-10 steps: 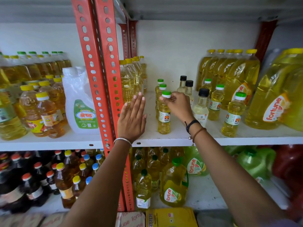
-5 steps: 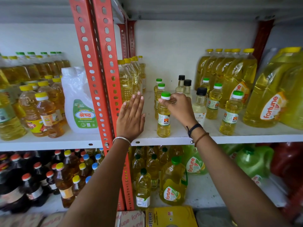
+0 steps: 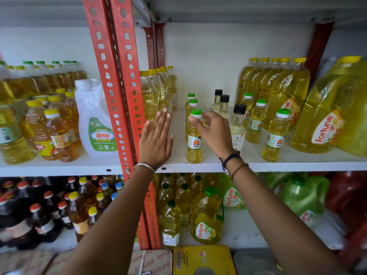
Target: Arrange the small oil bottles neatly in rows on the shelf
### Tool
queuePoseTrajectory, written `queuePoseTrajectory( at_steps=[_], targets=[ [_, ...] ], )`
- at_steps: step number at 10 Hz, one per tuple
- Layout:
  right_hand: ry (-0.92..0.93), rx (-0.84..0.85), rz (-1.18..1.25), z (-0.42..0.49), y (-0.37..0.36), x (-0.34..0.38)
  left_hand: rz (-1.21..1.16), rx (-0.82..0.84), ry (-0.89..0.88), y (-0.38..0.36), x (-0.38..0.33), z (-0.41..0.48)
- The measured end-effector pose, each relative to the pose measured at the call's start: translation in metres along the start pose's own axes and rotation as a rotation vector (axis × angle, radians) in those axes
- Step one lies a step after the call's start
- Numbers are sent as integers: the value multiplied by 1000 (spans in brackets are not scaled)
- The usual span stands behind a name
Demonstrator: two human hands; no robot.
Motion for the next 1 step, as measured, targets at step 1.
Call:
queuePoseTrajectory(
  at_steps=[1],
  targets=[
    [112,-99,147,-8,27,9,-101,-39,35,12,-6,4]
  ],
)
Point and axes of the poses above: each hand's wrist, its own z-axis towards the middle knuckle, its own y-axis out of the back of the hand, x = y × z, the point moved 8 cm from there along z, towards the middle knuckle, and after that the axes turned 10 degrees about -y, right-handed, at the moved point
